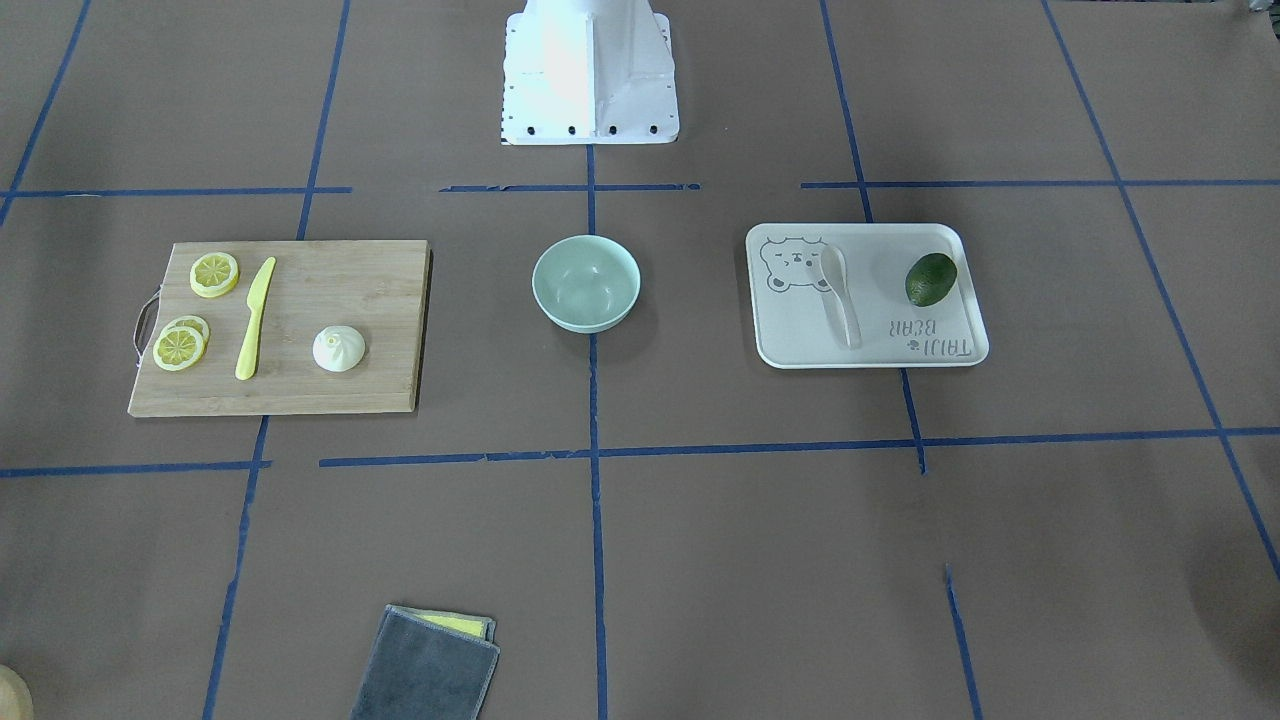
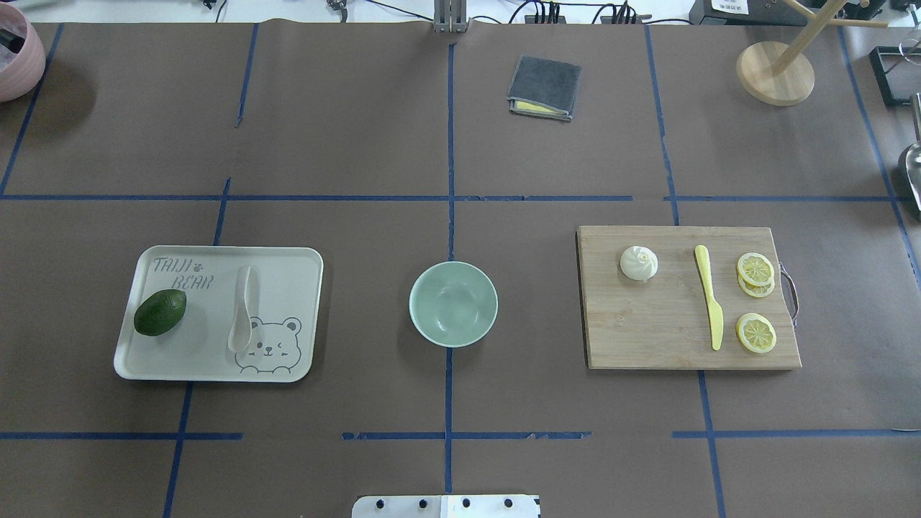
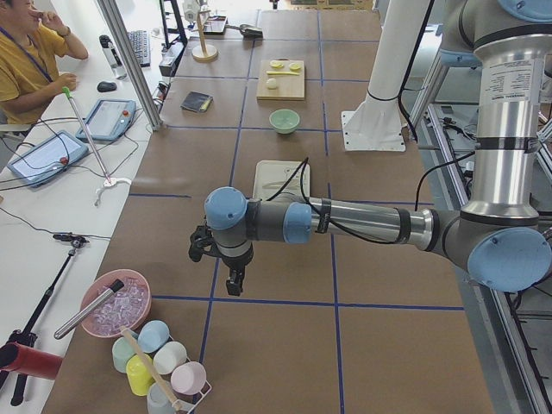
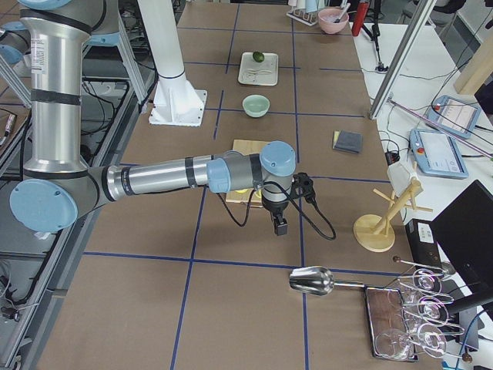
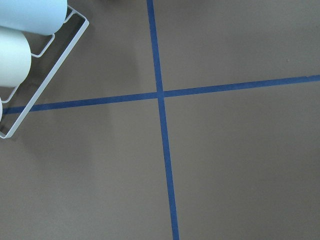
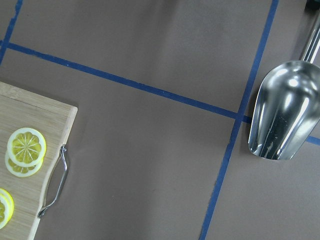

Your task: Put spoon and bun in bowl

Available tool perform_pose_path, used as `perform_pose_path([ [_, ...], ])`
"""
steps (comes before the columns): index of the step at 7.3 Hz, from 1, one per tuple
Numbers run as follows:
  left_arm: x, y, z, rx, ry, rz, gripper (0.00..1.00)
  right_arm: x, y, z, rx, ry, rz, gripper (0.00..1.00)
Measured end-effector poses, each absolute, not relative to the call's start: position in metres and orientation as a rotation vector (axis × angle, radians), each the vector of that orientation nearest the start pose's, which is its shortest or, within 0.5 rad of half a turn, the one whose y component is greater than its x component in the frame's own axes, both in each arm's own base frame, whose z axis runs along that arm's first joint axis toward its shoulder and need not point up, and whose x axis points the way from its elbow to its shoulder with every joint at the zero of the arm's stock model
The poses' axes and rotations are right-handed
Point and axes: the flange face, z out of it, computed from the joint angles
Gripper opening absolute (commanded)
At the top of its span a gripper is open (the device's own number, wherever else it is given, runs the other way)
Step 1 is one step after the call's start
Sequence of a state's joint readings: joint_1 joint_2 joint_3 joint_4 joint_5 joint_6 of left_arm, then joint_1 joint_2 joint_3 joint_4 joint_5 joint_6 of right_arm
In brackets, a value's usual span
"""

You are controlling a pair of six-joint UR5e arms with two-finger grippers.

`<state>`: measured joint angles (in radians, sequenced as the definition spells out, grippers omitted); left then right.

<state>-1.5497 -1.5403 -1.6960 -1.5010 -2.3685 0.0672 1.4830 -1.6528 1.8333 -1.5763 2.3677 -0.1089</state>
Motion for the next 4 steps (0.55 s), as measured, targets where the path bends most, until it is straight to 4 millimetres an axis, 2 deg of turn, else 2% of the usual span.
perform_pose_path([
  [1, -0.052, -0.481, 0.611, 0.041, 0.798, 0.093, 1.0, 0.022, -0.464, 0.567, 0.173, -0.802, -0.253, 1.0],
  [3, -0.053, -0.492, 0.578, 0.063, 0.803, 0.098, 1.0, 0.023, -0.461, 0.57, 0.169, -0.815, -0.247, 1.0],
  [4, -0.051, -0.5, 0.568, 0.077, 0.798, 0.101, 1.0, 0.024, -0.46, 0.571, 0.167, -0.817, -0.245, 1.0],
])
